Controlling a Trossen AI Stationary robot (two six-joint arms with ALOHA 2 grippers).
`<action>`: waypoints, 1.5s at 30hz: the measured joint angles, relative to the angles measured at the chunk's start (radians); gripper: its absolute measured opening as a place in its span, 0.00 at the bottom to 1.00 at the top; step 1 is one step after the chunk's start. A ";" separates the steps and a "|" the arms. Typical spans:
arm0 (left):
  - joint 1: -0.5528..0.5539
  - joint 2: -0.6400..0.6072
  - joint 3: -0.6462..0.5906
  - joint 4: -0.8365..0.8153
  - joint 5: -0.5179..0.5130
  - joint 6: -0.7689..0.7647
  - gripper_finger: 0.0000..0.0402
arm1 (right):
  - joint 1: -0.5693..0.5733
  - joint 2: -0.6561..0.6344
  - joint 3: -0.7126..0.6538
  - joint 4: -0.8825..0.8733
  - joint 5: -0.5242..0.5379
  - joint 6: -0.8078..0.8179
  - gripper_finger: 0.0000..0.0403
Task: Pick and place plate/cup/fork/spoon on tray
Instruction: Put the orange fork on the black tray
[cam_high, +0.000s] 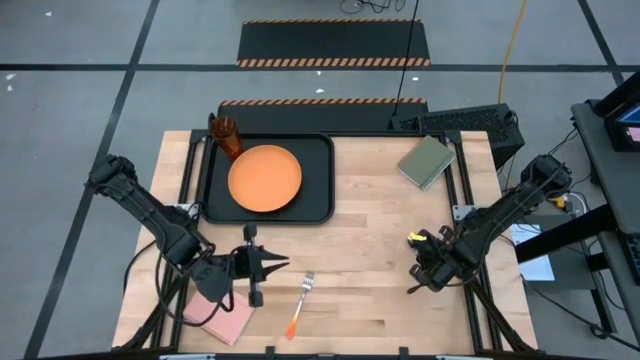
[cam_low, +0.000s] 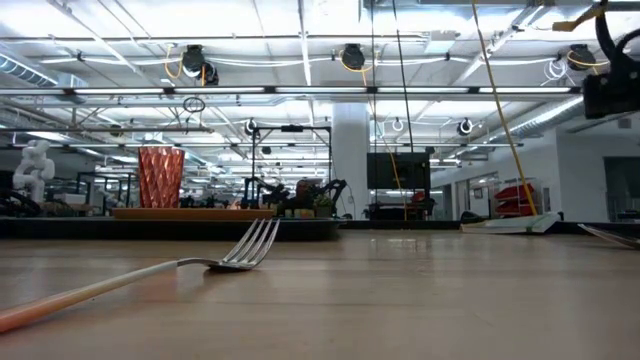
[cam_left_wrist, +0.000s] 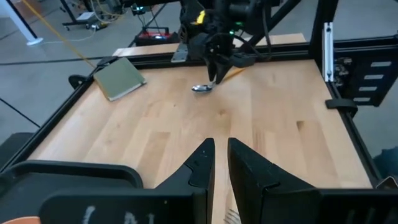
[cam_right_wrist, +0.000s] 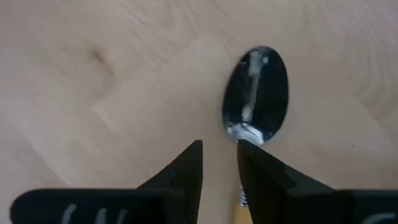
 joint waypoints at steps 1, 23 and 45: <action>0.000 0.000 0.000 0.000 -0.001 0.002 0.12 | 0.002 0.000 -0.005 -0.002 -0.009 0.002 0.25; 0.000 0.000 0.000 -0.009 0.001 0.010 0.12 | 0.012 0.000 -0.061 -0.006 -0.091 0.051 0.32; 0.009 0.049 0.000 0.099 0.142 0.037 0.16 | 0.011 0.000 0.106 0.141 0.046 -0.036 0.32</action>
